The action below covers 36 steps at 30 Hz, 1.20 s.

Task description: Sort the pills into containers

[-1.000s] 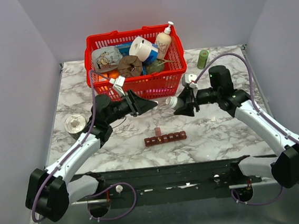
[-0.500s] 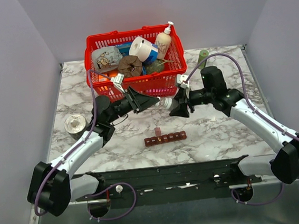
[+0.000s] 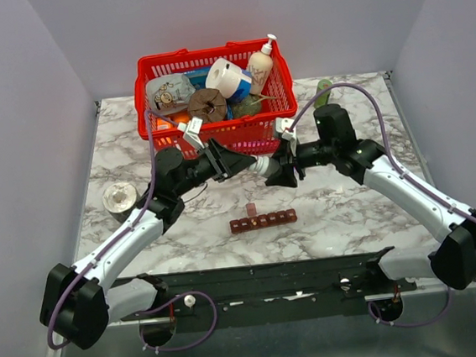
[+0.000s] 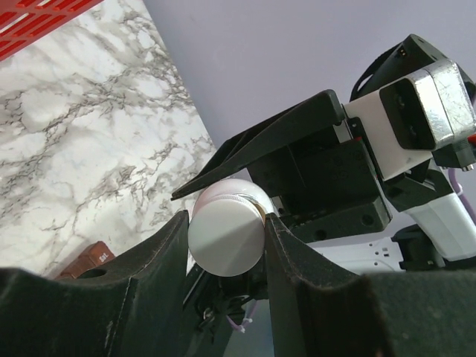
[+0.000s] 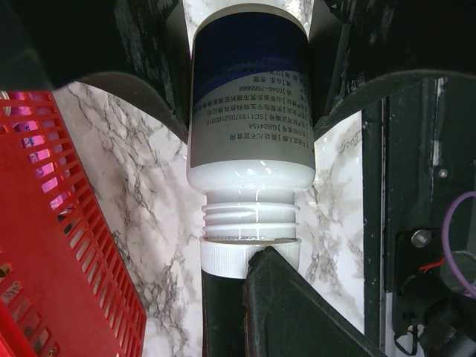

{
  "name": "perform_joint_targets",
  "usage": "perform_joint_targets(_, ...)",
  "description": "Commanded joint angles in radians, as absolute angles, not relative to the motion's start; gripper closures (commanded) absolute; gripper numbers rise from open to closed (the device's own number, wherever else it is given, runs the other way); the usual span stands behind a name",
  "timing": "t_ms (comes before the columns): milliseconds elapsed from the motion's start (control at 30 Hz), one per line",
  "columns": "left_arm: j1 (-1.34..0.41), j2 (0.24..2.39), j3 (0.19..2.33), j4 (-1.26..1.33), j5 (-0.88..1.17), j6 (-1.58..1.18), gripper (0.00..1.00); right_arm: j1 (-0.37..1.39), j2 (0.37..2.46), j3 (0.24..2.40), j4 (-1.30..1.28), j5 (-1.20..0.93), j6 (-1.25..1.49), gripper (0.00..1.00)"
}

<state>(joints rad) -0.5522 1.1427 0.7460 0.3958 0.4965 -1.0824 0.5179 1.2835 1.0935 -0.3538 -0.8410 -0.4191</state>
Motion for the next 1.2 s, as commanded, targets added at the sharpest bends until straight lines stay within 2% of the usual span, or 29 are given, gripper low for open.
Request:
perform_joint_targets(0,-0.568,1.132,0.779,0.356,0.456,-1.054,0.79,0.532,1.292,1.129,-0.373,-0.825,-0.410,0.88)
perform_joint_targets(467,-0.578,1.138,0.767,0.449,0.480,-1.131,0.79,0.535,1.315,1.152,-0.359,-0.841,-0.377,0.88)
perform_joint_targets(867,-0.600,1.204,0.851,0.362,0.609,-1.016,0.82,0.545,1.313,1.158,-0.344,-0.845,-0.413,0.88)
perform_joint_targets(933,-0.601,1.209,0.888,0.261,0.630,-0.954,0.82,0.545,1.310,1.164,-0.345,-0.853,-0.405,0.88)
perform_joint_targets(1167,-0.601,1.158,0.861,0.242,0.525,-0.951,0.82,0.545,1.289,1.151,-0.278,-0.830,-0.261,0.89)
